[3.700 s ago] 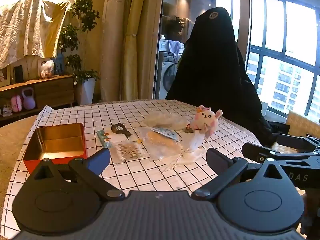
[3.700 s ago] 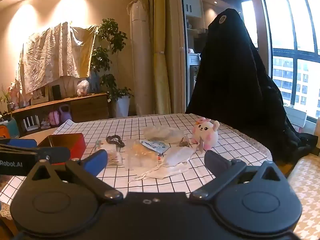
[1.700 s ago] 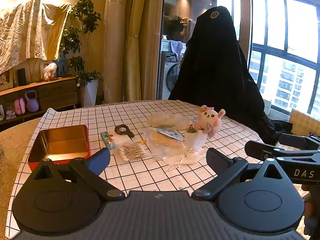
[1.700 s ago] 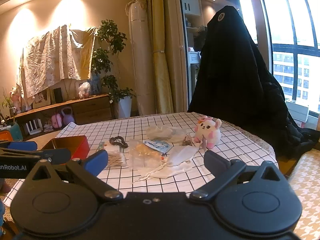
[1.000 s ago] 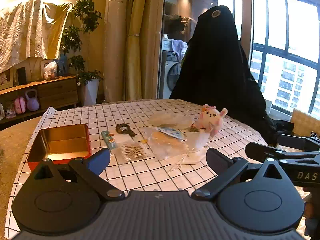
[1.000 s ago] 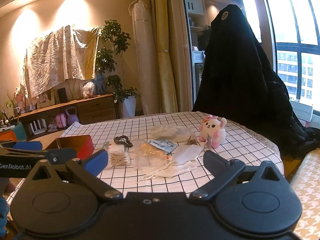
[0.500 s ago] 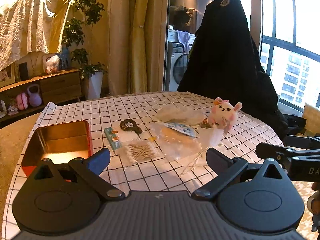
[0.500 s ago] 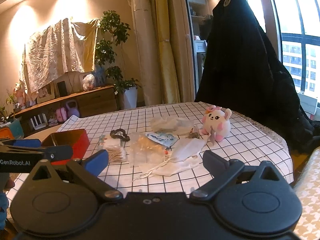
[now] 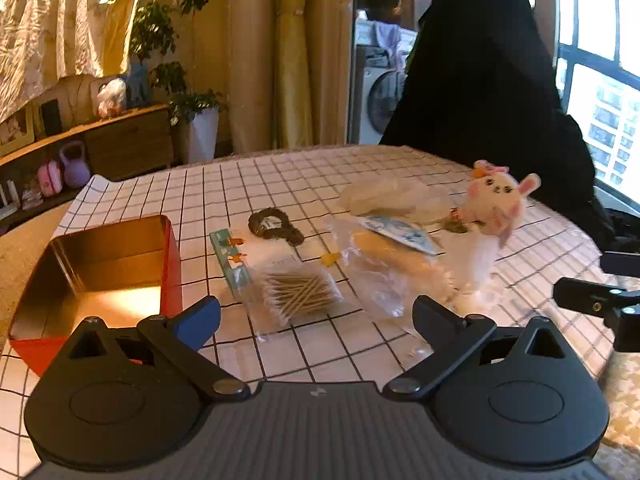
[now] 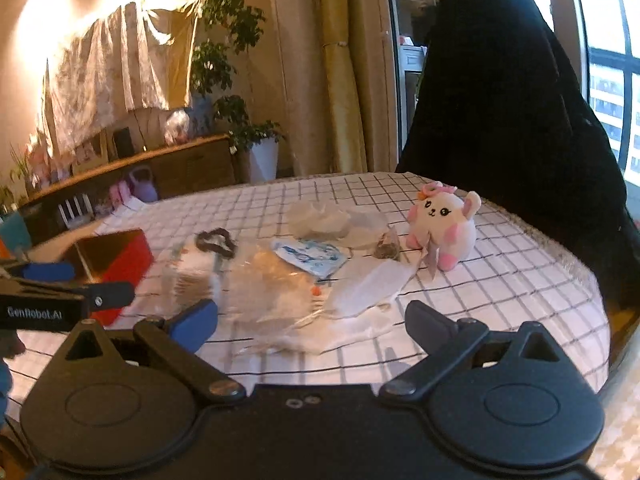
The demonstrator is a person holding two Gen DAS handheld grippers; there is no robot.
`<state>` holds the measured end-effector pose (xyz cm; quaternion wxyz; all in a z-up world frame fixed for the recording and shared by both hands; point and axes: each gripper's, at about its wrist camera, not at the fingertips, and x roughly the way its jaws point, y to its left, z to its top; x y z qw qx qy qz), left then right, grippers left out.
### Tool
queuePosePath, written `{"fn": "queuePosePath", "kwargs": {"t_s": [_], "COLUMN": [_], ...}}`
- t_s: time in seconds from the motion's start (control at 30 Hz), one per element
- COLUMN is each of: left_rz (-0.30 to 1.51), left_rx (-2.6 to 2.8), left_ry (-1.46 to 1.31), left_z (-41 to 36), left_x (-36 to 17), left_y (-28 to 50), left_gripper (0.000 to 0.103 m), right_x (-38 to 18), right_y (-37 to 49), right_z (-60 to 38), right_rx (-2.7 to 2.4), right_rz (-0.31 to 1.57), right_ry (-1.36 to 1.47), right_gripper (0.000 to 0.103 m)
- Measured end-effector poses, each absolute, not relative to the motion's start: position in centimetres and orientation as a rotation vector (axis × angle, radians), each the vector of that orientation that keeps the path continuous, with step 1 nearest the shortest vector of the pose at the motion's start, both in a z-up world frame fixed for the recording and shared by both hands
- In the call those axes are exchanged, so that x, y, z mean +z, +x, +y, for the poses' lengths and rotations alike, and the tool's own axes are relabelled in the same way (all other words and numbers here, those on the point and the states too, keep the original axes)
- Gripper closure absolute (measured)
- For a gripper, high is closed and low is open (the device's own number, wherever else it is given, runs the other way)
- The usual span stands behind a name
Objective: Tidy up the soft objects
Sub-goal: 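Move the left tool to the cotton swab bag and close on it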
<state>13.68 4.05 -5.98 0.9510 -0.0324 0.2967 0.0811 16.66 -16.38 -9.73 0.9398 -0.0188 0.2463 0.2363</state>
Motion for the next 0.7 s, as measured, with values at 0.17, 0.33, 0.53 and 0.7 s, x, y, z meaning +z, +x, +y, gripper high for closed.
{"fn": "queuePosePath", "kwargs": {"t_s": [0.17, 0.33, 0.53, 0.7], "left_rz": [0.633, 0.665, 0.705, 0.741], "left_rx": [0.207, 0.251, 0.318, 0.352], "left_ry": [-0.038, -0.038, -0.033, -0.042], "left_z": [4.2, 4.6, 5.2, 5.6], "left_x": [-7.6, -9.0, -11.0, -12.2], "left_y": [16.9, 19.6, 22.3, 23.8], "left_gripper": [0.000, 0.000, 0.000, 0.000], "right_x": [-10.3, -10.8, -12.1, -13.5], "right_y": [20.2, 24.0, 28.5, 31.2], "right_z": [-16.1, -15.4, -14.0, -12.7], "right_rx": [0.462, 0.446, 0.415, 0.392], "right_rz": [0.543, 0.577, 0.633, 0.686], "right_ry": [-0.075, -0.097, -0.090, -0.096], "right_gripper": [0.011, 0.017, 0.019, 0.023]}}
